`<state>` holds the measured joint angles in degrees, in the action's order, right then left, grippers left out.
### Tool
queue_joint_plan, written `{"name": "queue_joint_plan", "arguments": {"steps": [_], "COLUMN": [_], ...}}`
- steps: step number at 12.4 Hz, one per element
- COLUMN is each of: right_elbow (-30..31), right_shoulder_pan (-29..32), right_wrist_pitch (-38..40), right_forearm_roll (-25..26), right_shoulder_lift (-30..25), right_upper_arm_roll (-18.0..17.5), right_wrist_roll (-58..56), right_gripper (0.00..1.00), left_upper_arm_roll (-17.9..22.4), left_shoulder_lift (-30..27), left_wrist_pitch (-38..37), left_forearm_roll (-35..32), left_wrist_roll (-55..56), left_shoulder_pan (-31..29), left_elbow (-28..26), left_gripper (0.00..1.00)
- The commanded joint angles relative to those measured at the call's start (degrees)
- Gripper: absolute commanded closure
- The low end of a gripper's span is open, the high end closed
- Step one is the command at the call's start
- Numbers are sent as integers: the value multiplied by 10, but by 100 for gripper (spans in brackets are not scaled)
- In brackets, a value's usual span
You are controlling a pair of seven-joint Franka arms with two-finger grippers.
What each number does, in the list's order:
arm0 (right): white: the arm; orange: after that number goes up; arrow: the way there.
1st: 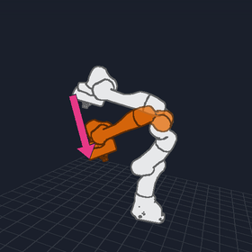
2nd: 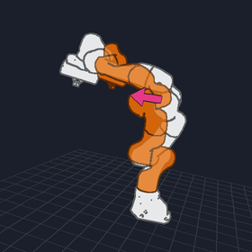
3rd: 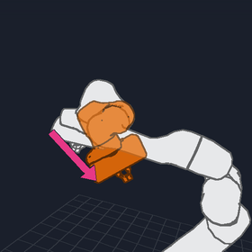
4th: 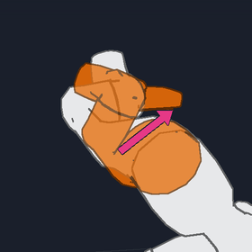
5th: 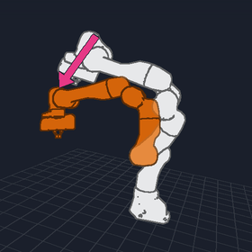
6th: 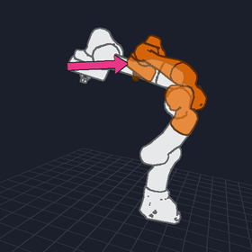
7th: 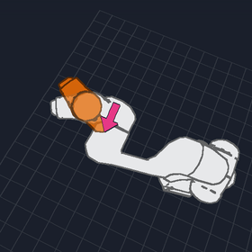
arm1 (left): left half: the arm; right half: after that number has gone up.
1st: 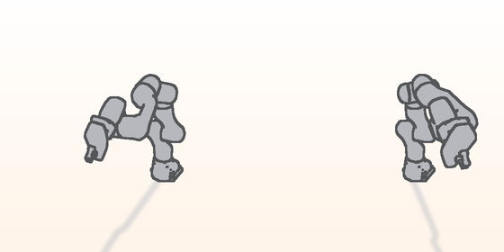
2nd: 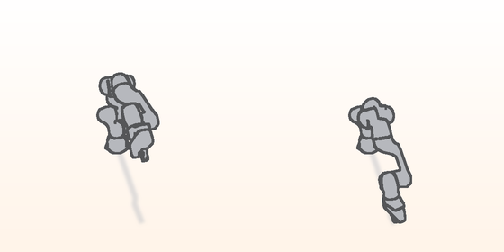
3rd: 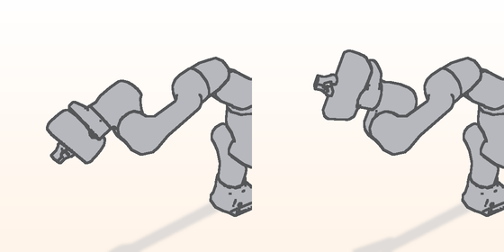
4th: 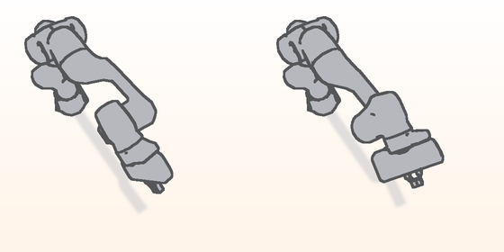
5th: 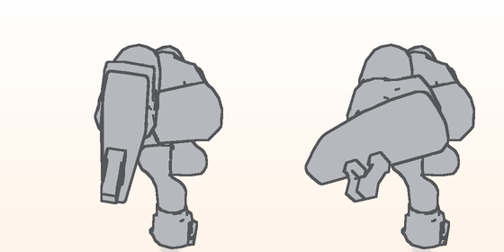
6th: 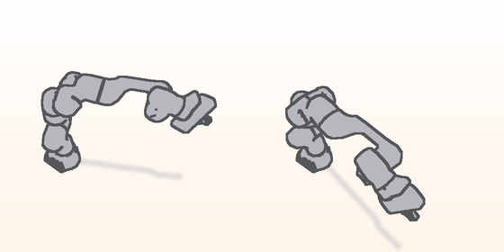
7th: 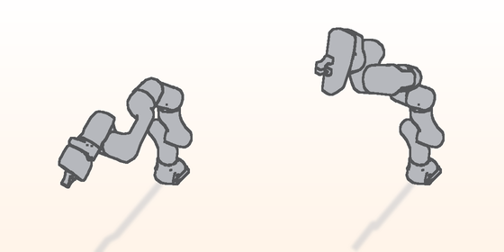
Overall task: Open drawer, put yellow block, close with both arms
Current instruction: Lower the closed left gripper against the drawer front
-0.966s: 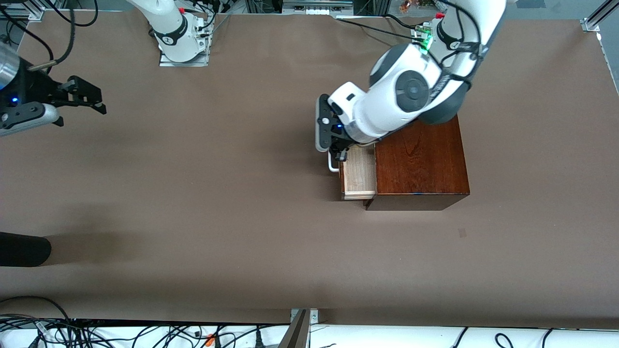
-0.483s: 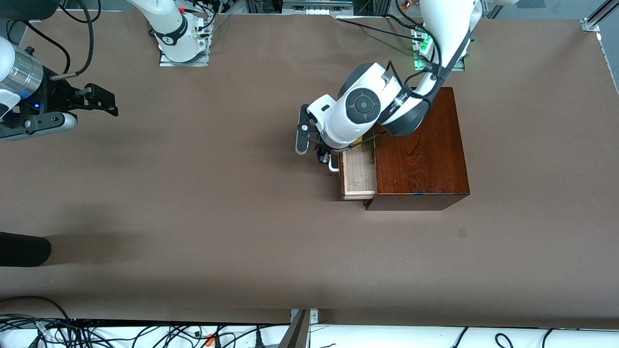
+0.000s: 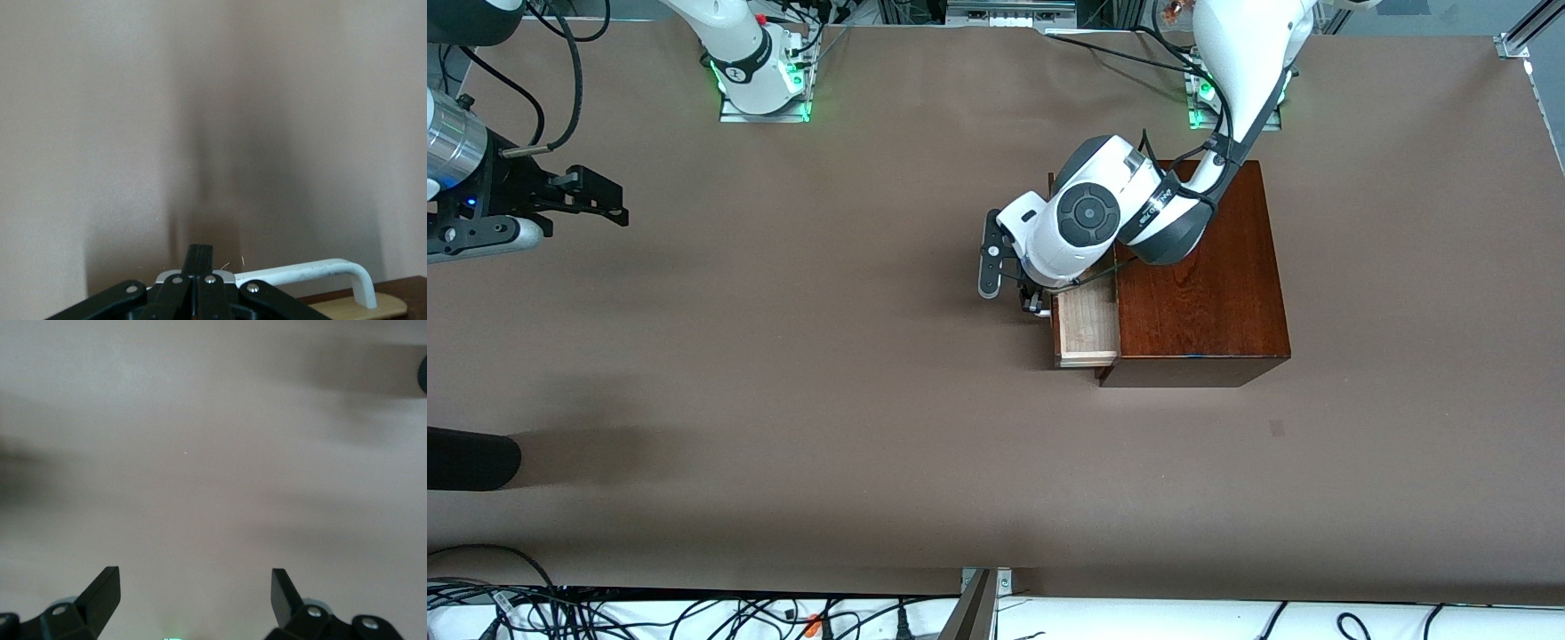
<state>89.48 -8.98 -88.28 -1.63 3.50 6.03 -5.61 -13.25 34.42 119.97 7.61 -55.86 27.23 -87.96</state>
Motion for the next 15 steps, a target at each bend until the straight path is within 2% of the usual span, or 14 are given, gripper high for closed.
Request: {"name": "queue_joint_plan", "arguments": {"steps": [1, 6, 8, 10, 15], "right_elbow": [-24, -28, -28, -28, -27], "right_shoulder_pan": [5, 9, 8, 9, 9], "right_wrist_pitch": [24, -9, -15, -15, -15], "right_forearm_roll": [8, 0, 1, 1, 1], "right_shoulder_lift": [-5, 6, 6, 6, 6], "right_upper_arm_roll": [-5, -1, -1, -1, -1], "right_wrist_roll": [-3, 7, 7, 7, 7], "right_gripper": [0, 0, 0, 0, 0], "left_upper_arm_roll": [19, 22, 23, 21, 24], "left_shoulder_lift": [14, 8, 9, 9, 7], "left_wrist_pitch": [-75, -110, -127, -136, -154], "left_forearm_roll": [-23, -24, -25, -58, -69], "left_wrist_roll": [44, 44, 43, 43, 38], "left_shoulder_pan": [-5, -11, -9, -10, -21], "left_elbow": [6, 16, 42, 47, 53], "left_gripper": [100, 100, 100, 100, 100]}}
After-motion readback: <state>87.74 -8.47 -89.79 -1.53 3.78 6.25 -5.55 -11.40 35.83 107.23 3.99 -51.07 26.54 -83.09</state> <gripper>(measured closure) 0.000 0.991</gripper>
